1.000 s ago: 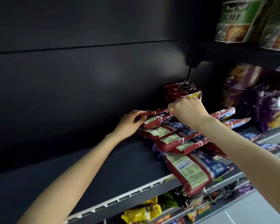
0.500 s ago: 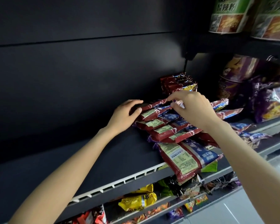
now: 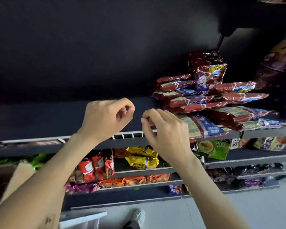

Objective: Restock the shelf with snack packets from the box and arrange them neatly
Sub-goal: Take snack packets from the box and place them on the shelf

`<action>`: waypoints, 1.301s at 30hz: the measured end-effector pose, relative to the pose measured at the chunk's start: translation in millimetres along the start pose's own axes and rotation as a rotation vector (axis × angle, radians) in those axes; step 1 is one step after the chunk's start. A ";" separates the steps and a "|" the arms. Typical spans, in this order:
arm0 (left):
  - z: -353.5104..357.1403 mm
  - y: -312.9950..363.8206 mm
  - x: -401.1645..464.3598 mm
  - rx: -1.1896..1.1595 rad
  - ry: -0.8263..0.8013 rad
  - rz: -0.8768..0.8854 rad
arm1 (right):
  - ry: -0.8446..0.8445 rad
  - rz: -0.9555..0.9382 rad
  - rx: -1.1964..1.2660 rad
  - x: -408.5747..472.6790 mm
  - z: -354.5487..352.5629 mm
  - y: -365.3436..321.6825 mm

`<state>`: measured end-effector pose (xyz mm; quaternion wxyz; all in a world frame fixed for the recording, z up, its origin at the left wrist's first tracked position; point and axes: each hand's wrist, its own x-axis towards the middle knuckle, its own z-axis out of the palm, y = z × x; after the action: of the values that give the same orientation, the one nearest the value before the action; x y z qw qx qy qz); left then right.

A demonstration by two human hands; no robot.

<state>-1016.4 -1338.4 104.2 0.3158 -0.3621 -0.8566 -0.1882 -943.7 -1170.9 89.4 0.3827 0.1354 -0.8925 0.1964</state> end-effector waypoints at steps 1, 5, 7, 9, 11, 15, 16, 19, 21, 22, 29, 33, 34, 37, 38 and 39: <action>-9.2 0.2 -16.7 0.027 -0.083 -0.067 | -0.085 -0.001 0.045 -6.3 6.5 -7.2; -47.5 -4.6 -83.2 0.089 -0.354 -0.336 | -0.501 -0.078 -0.004 -26.0 32.0 -31.6; -67.4 -12.5 -116.1 0.061 -0.437 -0.469 | -0.683 -0.158 -0.046 -33.1 43.2 -43.8; -87.0 -20.8 -150.3 -0.015 -0.447 -0.603 | -0.775 -0.226 -0.024 -35.6 51.8 -60.6; -103.9 -29.0 -187.4 -0.066 -0.374 -0.718 | -0.805 -0.281 0.028 -35.5 62.4 -80.8; -139.7 -42.2 -262.8 0.019 -0.237 -0.827 | -0.865 -0.357 0.170 -31.4 92.2 -129.3; -148.9 -47.1 -282.6 0.061 -0.234 -0.848 | -0.865 -0.389 0.195 -28.5 100.0 -142.7; -174.6 -66.5 -340.4 0.170 -0.217 -0.953 | -0.843 -0.531 0.223 -16.5 129.4 -185.6; -188.9 -85.1 -376.9 0.234 -0.208 -1.077 | -0.817 -0.625 0.249 -6.1 154.7 -215.3; -195.8 -96.3 -393.8 0.259 -0.212 -1.150 | -0.811 -0.649 0.287 -1.4 169.5 -230.6; -237.7 -180.1 -474.6 0.397 -0.191 -1.425 | -1.160 -0.618 0.448 2.4 307.4 -334.5; -252.8 -216.1 -500.3 0.453 -0.035 -1.460 | -1.246 -0.464 0.489 -10.7 361.1 -388.0; -255.3 -223.2 -506.8 0.448 -0.006 -1.459 | -1.245 -0.423 0.491 -14.3 371.3 -401.2; -257.8 -242.8 -522.2 0.390 -0.004 -1.486 | -1.268 -0.263 0.478 -23.3 403.0 -438.4; -256.6 -248.2 -526.1 0.371 -0.026 -1.483 | -1.282 -0.213 0.469 -25.6 413.1 -449.0; -254.6 -252.8 -529.1 0.353 -0.046 -1.471 | -1.290 -0.163 0.461 -27.4 422.7 -458.1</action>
<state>-815.4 -1912.7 -92.1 0.1440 0.3547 -0.9013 -0.2029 -1012.0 -1766.4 -83.9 -0.2501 0.3698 -0.8642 0.2320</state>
